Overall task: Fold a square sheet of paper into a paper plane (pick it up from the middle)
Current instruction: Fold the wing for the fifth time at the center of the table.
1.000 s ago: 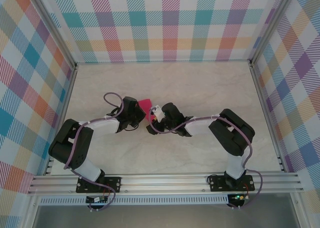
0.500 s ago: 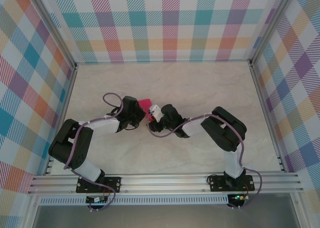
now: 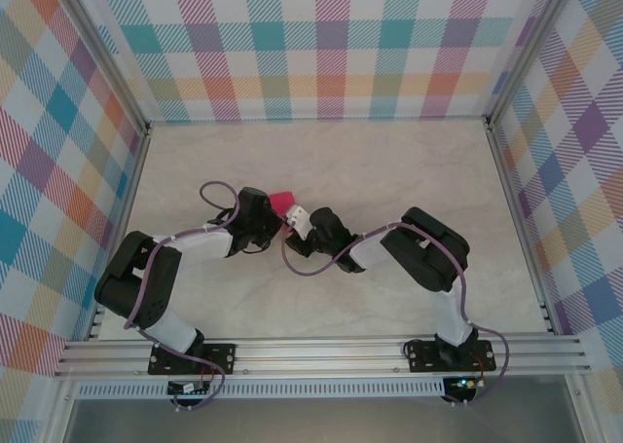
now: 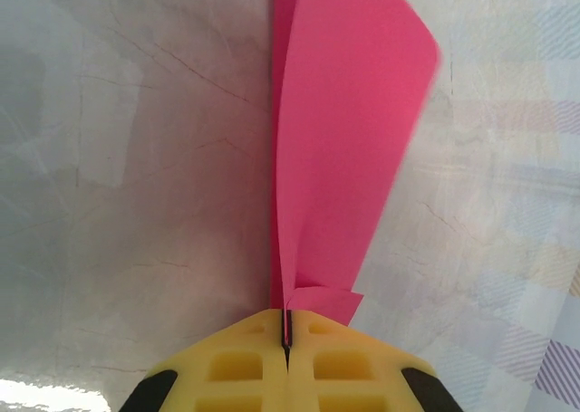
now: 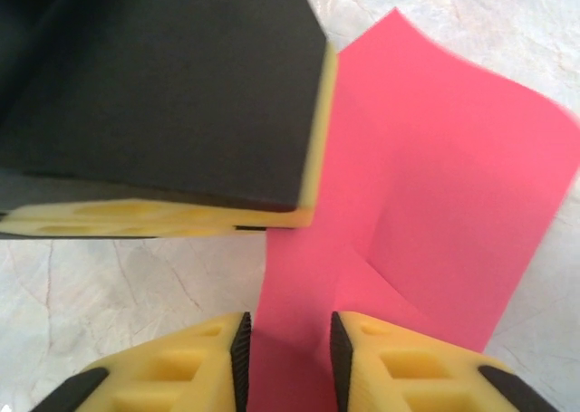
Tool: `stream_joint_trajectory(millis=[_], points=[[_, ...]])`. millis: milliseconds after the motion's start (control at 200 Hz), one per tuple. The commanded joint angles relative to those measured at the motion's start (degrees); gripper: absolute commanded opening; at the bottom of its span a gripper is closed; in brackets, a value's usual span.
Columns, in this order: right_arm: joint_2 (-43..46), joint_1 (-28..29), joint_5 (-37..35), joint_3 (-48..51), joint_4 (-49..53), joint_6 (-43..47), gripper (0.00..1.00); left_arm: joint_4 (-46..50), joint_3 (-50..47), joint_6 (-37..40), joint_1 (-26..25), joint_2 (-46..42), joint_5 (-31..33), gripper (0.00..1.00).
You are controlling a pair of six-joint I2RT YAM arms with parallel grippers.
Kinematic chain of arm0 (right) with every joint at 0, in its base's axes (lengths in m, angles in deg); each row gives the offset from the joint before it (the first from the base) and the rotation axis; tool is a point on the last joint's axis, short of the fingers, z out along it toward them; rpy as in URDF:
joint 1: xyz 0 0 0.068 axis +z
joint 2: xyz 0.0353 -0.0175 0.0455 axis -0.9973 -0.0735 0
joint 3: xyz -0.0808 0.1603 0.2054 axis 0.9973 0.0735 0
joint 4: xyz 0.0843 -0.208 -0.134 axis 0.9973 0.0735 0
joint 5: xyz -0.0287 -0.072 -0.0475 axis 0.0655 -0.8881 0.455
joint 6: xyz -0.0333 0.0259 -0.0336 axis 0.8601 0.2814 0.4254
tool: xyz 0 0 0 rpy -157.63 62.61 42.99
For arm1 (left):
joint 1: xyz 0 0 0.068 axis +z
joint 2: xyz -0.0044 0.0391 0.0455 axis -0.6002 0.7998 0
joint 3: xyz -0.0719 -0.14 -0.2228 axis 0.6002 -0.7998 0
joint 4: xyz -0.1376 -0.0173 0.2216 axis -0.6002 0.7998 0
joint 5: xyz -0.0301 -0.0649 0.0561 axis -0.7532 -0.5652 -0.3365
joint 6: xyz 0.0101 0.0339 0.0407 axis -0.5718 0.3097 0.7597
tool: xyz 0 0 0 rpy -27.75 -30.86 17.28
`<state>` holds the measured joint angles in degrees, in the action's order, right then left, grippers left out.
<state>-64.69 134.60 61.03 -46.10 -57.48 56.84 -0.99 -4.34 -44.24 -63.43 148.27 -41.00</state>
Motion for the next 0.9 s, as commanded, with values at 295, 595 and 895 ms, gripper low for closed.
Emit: stream_joint_trajectory(millis=[295, 595, 895], points=[[1.25, 0.18, 1.92, 0.09, 0.88, -2.12, 0.04, 3.74, 1.52, 1.50, 0.70, -3.87, 1.22, 0.31], [4.63, -2.54, 13.00, 0.02, 6.08, -13.52, 0.00, 8.92, 0.58, 8.47, 3.63, -9.72, 3.88, 0.60], [4.84, -5.60, 16.85, -2.65, 8.95, -20.94, 0.00, 10.13, -1.52, 13.14, 4.66, -15.71, 6.20, 0.74]])
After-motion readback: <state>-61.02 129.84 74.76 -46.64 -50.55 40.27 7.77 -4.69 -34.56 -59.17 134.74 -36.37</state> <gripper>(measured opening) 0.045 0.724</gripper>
